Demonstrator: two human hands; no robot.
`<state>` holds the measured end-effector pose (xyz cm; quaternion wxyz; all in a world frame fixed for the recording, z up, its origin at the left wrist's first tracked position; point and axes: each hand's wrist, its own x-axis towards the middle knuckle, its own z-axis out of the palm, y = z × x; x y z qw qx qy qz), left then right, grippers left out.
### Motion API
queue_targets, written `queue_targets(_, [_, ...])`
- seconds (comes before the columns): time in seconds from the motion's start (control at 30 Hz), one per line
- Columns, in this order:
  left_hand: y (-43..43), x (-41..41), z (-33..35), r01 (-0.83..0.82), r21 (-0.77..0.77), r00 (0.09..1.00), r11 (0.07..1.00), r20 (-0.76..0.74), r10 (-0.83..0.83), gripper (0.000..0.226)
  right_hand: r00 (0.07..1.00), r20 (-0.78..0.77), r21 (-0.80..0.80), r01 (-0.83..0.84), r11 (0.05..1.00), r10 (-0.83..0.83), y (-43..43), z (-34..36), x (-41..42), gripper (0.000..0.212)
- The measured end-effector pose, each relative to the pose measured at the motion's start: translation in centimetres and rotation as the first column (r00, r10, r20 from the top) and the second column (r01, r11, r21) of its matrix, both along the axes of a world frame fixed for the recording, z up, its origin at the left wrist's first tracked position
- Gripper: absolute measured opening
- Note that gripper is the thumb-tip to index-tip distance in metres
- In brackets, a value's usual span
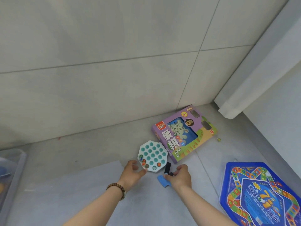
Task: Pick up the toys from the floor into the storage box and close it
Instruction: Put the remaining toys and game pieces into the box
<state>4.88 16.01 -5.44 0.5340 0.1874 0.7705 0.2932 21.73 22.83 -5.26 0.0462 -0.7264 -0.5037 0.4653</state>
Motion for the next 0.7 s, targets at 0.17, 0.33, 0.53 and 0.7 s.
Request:
queue_targets(0.17, [0.0, 0.0, 0.0, -0.023, 0.008, 0.999, 1.0, 0.037, 0.022, 0.062, 0.998, 0.059, -0.045, -0.002, 0.999, 0.004, 0.3, 0.1, -0.6, 0.045])
queue_targets(0.33, [-0.4, 0.4, 0.0, 0.013, -0.044, 1.0, 0.999, 0.006, -0.013, 0.044, 0.999, 0.007, -0.058, -0.035, 0.998, 0.036, 0.2, 0.2, -0.5, 0.014])
queue_targets(0.53, [-0.5, 1.1, 2.7, 0.148, -0.06, 0.962, 0.987, 0.239, -0.13, 0.027, 0.931, -0.349, -0.137, 0.057, 0.989, -0.102, 0.2, 1.8, 1.0, 0.024])
queue_targets(0.7, [0.0, -0.4, 7.7, 0.048, 0.135, 0.931, 0.99, 0.352, -0.093, 0.017, 0.782, -0.622, -0.158, -0.08, 0.984, -0.036, 0.6, 8.1, -1.5, 0.021])
